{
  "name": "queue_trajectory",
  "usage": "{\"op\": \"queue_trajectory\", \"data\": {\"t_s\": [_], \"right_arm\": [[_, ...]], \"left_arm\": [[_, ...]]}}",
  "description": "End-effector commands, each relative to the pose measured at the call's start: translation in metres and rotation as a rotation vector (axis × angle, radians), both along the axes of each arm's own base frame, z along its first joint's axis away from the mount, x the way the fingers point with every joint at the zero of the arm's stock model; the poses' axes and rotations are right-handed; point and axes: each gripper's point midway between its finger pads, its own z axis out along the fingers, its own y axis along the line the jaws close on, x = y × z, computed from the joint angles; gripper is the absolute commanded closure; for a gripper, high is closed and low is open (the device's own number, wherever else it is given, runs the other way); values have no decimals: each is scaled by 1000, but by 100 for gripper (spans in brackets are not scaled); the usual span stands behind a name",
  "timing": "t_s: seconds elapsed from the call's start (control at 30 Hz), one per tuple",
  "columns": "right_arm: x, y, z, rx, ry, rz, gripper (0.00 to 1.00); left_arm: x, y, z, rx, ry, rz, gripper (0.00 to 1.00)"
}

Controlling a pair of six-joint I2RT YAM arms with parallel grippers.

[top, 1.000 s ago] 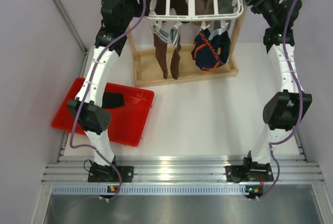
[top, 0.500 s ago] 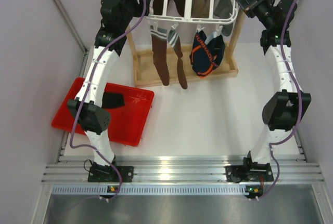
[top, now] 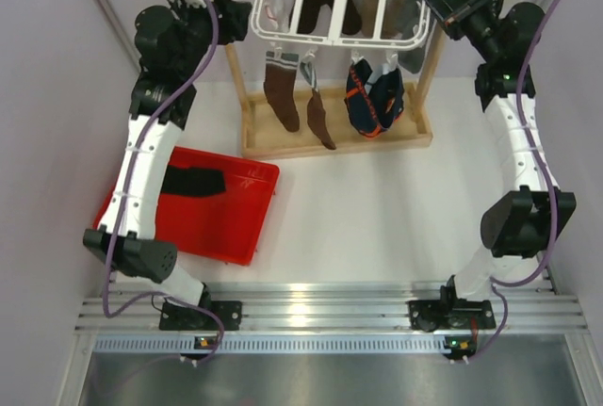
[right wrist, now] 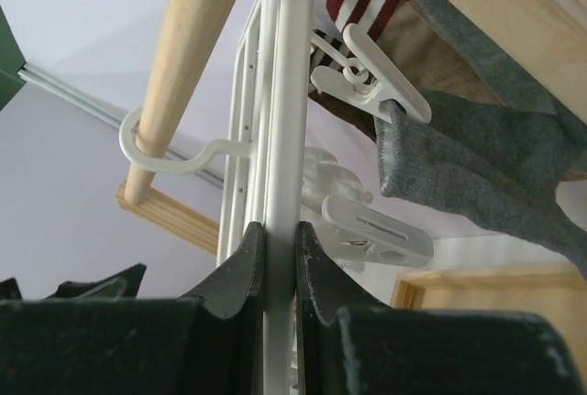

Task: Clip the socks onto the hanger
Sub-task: Rotate the hanger.

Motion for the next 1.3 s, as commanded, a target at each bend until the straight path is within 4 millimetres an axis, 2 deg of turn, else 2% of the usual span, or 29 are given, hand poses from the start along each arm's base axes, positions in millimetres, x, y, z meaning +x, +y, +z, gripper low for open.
{"op": "queue_trajectory", "data": {"t_s": [0.0, 0.07, 0.1, 0.13, 0.17, 0.2, 0.23, 0.27, 0.3, 0.33, 0.4, 0.43, 0.5, 0.53, 0.57, 0.7, 0.83, 1.07, 1.13, 1.27], "right_arm": [[-51, 37, 46, -20, -135, 123, 100], [-52, 41, 45, -25, -134, 127, 100], [-50, 41, 44, -27, -129, 125, 100], [-50, 43, 42, -30, -125, 125, 100], [-48, 43, 40, -35, -121, 120, 100], [-48, 43, 40, -39, -122, 120, 100], [-46, 43, 38, -44, -118, 114, 100], [-46, 43, 37, -45, -116, 112, 100], [-46, 43, 36, -50, -116, 112, 100], [-46, 43, 36, -52, -119, 109, 100], [-46, 44, 36, -58, -125, 107, 100], [-45, 43, 36, -60, -126, 105, 100], [-46, 44, 35, -64, -128, 105, 100], [-47, 45, 36, -67, -131, 105, 100], [-47, 46, 34, -70, -131, 106, 100], [-50, 48, 29, -87, -137, 115, 100], [-56, 52, 27, -95, -145, 129, 100], [-66, 61, 26, -104, -172, 161, 100], [-69, 63, 29, -106, -184, 167, 100], [-77, 74, 31, -120, -210, 195, 100]], "left_arm": [[-55, -22, 31, -69, -55, -191, 30], [-64, -43, 33, -30, -69, -282, 29], [-66, -50, 28, 34, -73, -309, 22], [-75, -69, 25, 84, -75, -388, 20], [-73, -80, 36, 125, -106, -405, 20], [-71, -87, 22, 222, -87, -410, 20], [-79, -110, 23, 252, -96, -448, 19], [-77, -119, 32, 299, -138, -435, 18], [-77, -128, 30, 364, -171, -432, 18], [-90, -151, 26, 391, -180, -474, 17], [-90, -171, 20, 461, -214, -458, 16], [-104, -194, 15, 480, -221, -492, 16], [-105, -212, 5, 506, -213, -479, 15], [-114, -225, 4, 505, -216, -495, 15], [-110, -232, 0, 504, -213, -483, 15], [-99, -244, 1, 491, -241, -415, 19], [-99, -258, 1, 517, -318, -390, 18], [-77, -269, -16, 573, -333, -320, 17], [-77, -271, -9, 554, -360, -315, 17], [-79, -279, -7, 542, -384, -331, 18]]}}
